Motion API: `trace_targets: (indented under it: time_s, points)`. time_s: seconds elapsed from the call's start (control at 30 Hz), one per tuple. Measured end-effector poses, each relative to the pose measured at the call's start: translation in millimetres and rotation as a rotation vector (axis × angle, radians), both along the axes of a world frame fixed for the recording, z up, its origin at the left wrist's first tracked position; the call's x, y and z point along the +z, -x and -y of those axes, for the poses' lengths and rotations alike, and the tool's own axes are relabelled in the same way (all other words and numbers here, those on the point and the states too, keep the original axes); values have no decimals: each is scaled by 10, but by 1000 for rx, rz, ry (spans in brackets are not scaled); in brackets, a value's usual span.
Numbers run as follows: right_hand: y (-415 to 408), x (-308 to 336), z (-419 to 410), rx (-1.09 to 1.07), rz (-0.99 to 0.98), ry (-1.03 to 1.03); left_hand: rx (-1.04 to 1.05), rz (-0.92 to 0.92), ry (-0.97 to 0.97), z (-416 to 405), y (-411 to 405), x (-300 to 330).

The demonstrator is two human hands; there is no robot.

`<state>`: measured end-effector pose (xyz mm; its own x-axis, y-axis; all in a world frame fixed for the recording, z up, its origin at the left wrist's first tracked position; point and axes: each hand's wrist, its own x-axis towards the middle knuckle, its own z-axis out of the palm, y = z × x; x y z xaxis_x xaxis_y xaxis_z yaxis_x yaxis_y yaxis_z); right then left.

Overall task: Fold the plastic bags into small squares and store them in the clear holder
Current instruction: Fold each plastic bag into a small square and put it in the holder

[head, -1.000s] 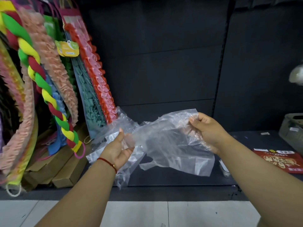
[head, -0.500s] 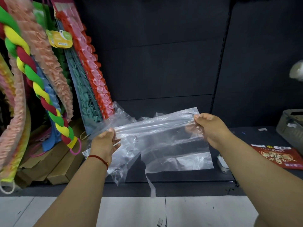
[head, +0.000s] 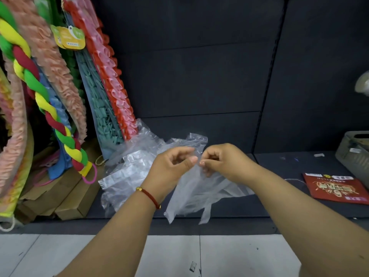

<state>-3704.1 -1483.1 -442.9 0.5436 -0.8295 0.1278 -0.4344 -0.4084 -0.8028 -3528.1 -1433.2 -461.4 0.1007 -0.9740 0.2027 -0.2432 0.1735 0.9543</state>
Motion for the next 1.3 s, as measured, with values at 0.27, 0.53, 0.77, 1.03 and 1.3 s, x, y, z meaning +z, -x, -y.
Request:
trace_targets:
  time_s: [0.27,0.53,0.77,1.03,1.3]
  points:
    - [276,24,196,-138,-85,0,338,-147,14,60,-378,42]
    - [328,67,223,-213,160,-42,435,-50,-120,52,-591,13]
    - [-51,106,-44,44,-18,15,-33,591,130,-65,-199,100]
    - [81,-132,68,102,-298,-83,165,215,55,-43,-320,154]
    - [470,4,245,57,291,-517,482,70,31,-22,-615,148]
